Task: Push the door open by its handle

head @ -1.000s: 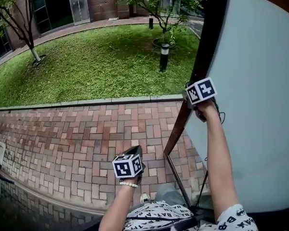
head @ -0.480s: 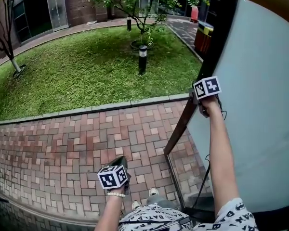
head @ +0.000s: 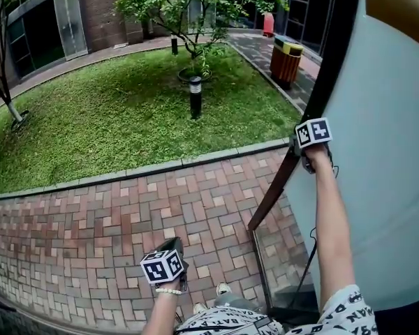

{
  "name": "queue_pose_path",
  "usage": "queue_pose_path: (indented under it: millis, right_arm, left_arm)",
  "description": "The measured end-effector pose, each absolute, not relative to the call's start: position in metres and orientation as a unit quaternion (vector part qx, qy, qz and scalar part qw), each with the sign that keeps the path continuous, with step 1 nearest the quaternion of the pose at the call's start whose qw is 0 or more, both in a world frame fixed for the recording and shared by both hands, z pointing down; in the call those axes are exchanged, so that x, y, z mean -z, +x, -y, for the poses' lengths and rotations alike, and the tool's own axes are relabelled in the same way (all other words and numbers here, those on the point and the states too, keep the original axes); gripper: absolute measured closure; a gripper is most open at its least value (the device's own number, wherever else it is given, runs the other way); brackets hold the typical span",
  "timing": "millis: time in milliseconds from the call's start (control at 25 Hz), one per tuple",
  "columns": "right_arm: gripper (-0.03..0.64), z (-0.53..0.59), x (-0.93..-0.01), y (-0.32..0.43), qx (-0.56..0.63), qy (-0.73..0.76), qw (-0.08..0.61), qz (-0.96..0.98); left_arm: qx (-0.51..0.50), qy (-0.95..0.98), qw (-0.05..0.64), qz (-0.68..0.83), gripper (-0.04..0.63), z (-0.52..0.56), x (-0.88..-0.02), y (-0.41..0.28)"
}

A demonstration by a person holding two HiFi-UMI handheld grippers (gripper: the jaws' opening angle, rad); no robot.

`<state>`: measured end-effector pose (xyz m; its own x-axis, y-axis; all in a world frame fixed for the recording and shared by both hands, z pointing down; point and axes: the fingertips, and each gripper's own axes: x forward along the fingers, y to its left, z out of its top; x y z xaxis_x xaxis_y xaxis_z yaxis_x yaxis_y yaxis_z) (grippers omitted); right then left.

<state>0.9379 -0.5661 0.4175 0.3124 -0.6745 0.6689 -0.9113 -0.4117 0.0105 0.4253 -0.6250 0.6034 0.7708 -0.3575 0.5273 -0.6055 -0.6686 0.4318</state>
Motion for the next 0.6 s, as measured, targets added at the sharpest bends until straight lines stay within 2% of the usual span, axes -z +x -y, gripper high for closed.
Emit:
queue_pose_path:
  millis: [200, 600]
  right_arm:
    - [0.604, 0.549, -0.419, 0.962, -0.298, 0.795, 0.202, 0.487]
    - [0.589, 0.546, -0.417, 0.958, -0.301, 0.793, 0.213, 0.484]
  left_arm:
    - [-0.206, 0.887, 0.314, 0.268, 0.595, 0.625, -0.612, 0.433]
    - [-0.212, 0.892, 0.313, 0.249, 0.595, 0.616, -0.611, 0.456]
